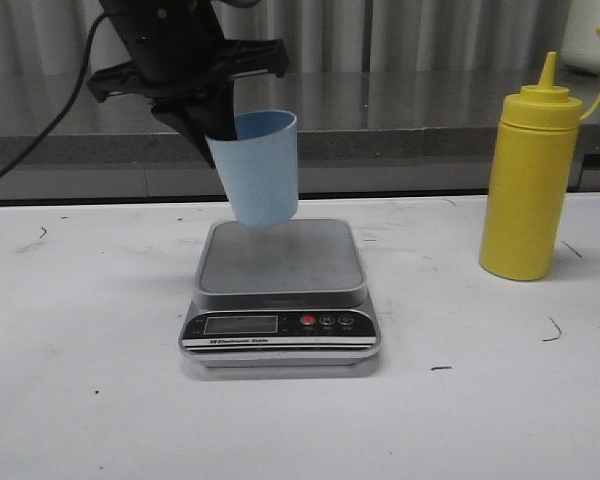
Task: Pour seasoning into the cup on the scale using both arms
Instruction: 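Lift the blue cup with the left gripper and lower it onto the scale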
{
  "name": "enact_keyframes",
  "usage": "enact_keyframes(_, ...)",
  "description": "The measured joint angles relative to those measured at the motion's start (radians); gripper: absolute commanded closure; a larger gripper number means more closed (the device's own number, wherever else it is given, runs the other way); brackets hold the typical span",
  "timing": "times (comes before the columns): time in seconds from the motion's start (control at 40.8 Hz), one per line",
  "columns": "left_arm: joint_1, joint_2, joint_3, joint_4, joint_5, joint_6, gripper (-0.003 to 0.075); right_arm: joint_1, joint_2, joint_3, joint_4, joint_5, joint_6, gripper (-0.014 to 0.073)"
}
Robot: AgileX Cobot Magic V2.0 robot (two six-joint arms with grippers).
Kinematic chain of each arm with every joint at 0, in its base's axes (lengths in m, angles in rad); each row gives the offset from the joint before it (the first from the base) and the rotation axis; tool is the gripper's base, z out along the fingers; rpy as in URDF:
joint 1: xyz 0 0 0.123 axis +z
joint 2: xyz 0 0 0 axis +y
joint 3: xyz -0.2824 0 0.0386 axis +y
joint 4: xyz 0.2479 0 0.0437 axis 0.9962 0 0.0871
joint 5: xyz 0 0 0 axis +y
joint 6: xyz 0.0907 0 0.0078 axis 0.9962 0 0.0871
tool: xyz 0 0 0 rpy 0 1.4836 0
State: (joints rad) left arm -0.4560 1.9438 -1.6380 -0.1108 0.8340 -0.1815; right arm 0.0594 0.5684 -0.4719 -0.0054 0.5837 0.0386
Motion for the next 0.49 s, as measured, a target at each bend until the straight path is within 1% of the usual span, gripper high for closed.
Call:
enact_keyframes(0.27,0.000,0.069,-0.041,0.002,-0.004,-0.011,0.0741,0.000,0.000,0.000,0.000,0.000,0.000,0.0169)
enact_keyframes(0.491,-0.004,0.080,-0.046,0.004,0.007,-0.011,0.0740,0.000,0.000,0.000,0.000,0.000,0.000,0.0169)
